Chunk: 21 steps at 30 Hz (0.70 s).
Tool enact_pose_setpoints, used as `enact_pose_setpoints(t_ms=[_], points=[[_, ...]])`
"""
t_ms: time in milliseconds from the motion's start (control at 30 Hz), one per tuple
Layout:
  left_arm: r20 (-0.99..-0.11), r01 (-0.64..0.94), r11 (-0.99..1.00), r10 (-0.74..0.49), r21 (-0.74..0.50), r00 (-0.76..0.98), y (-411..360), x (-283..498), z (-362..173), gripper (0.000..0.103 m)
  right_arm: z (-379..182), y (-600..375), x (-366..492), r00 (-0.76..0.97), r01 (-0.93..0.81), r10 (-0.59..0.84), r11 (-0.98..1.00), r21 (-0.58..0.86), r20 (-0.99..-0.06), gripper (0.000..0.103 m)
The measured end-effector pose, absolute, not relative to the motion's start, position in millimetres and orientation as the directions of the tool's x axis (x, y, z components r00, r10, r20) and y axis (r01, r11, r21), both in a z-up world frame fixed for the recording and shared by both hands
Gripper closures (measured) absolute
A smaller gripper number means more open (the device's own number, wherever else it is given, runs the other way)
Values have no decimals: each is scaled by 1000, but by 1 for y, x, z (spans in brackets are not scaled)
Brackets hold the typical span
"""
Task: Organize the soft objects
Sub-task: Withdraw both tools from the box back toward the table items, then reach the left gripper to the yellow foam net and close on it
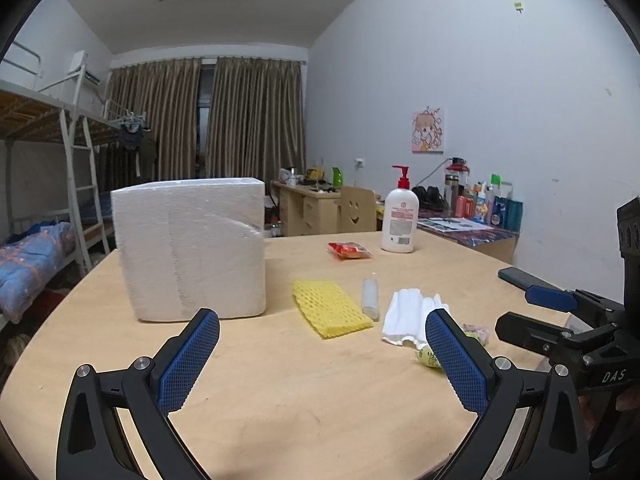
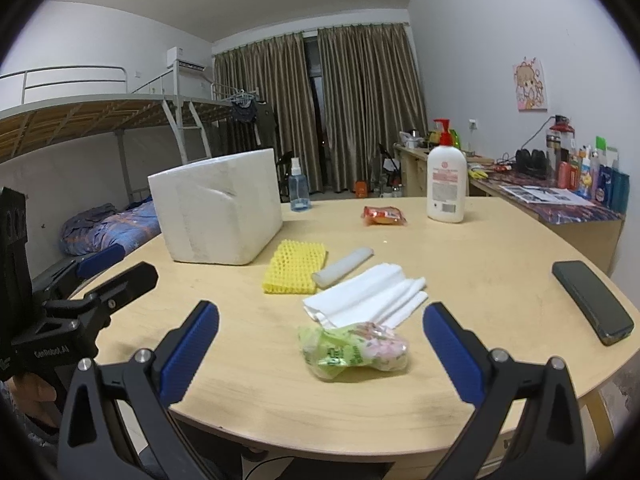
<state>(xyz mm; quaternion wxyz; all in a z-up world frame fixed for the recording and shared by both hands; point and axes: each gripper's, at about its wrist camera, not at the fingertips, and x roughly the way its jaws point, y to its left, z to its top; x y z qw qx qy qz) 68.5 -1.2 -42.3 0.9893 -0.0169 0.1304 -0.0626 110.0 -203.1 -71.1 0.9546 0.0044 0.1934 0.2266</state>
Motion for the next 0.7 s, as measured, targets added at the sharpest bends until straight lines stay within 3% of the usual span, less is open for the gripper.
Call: enact_pose_setpoints(t_ms=[700], points=[[-363,193,980,-198,-50,911,-20,138,-46,0,-89,-222,143,788,-419,447,893,162,-423,0]])
